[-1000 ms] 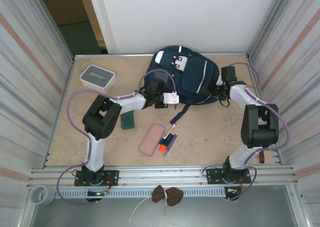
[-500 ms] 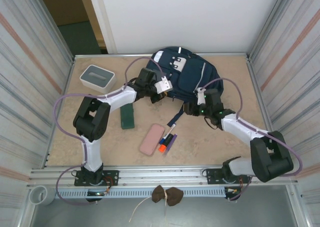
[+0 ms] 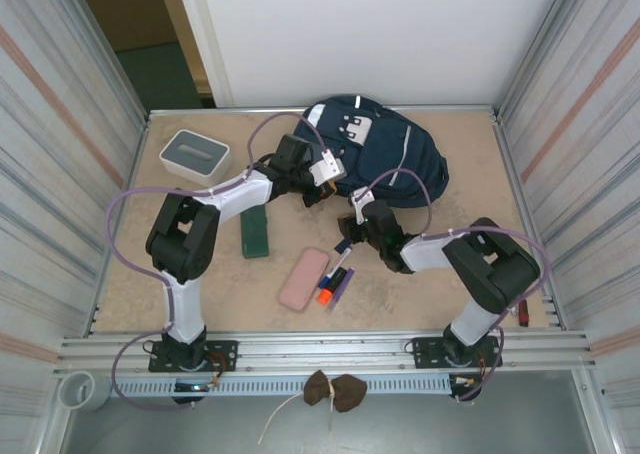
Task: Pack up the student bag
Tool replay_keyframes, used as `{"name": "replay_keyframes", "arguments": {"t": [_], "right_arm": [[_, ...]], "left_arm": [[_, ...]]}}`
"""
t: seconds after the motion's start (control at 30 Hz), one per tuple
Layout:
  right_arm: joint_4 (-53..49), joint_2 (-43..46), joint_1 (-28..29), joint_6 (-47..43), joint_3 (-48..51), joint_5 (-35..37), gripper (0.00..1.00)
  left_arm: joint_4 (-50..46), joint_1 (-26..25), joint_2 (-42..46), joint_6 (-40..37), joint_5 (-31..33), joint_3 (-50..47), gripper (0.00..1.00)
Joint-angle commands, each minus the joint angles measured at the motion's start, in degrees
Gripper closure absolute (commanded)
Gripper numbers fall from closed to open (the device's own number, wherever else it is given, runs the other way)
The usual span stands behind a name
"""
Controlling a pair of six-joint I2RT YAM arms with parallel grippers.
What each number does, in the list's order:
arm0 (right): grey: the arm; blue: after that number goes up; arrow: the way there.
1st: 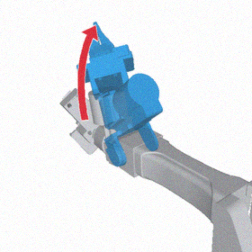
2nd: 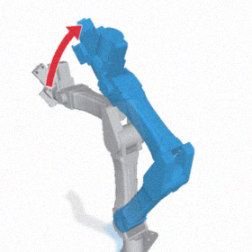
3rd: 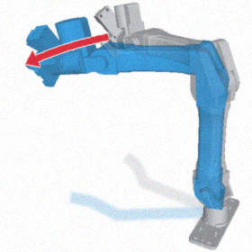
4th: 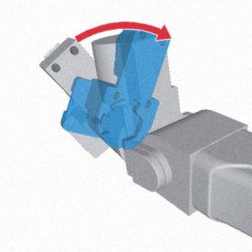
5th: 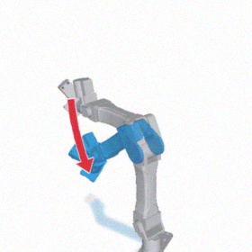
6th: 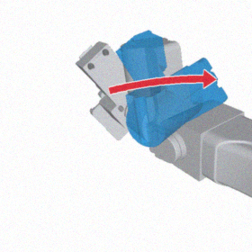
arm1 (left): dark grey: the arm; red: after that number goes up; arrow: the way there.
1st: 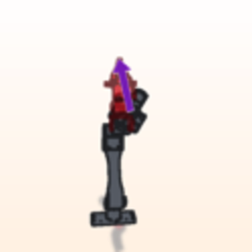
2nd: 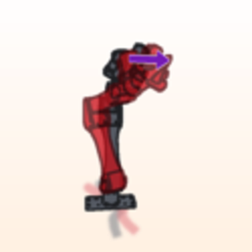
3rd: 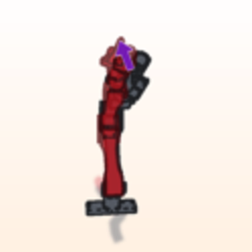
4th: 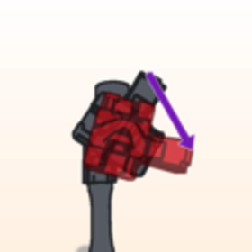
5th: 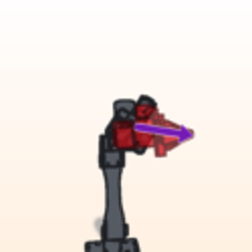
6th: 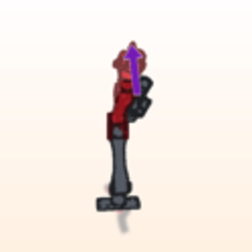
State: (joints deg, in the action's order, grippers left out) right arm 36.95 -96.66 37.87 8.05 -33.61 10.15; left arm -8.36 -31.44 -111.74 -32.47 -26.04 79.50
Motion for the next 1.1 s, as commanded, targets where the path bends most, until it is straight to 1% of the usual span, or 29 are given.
{"name": "replay_keyframes", "arguments": {"t": [0.0, 0.17, 0.3, 0.43, 0.53, 0.63, 0.77, 1.07], "right_arm": [[8.0, -3.1, 0.3, -2.2, -2.8, 5.6, 0.52], [9.6, -6.6, 0.3, -3.0, -6.0, 7.1, 0.55], [9.0, -7.8, 0.2, -3.0, -7.7, 8.6, 0.61], [10.2, -7.7, 0.3, -3.2, -6.8, 9.1, 0.75], [10.3, -6.8, 0.2, -3.7, -6.2, 9.3, 0.89], [10.1, -5.1, 0.2, -3.9, -4.7, 9.1, 1.0], [8.9, -1.7, 0.2, -3.9, -1.5, 9.3, 1.0], [1.7, 6.3, -0.9, -1.7, 4.0, 10.3, 1.0]], "left_arm": [[1.2, 0.3, 3.9, 1.4, -4.1, 2.8, 1.0], [1.2, 0.3, 4.1, 1.2, -4.1, 2.5, 1.0], [1.2, 0.3, 4.0, 1.1, -4.1, 2.4, 1.0], [1.3, 0.5, 3.7, 1.0, -4.0, 2.2, 1.0], [1.6, 0.7, 3.6, 1.1, -4.0, 2.1, 1.0], [1.5, 1.0, 3.7, 0.6, -3.4, 1.8, 1.0], [1.9, 1.6, 4.0, -0.8, -2.1, 0.7, 1.0], [2.3, 2.3, 3.9, -2.9, -1.1, -0.9, 1.0]]}}
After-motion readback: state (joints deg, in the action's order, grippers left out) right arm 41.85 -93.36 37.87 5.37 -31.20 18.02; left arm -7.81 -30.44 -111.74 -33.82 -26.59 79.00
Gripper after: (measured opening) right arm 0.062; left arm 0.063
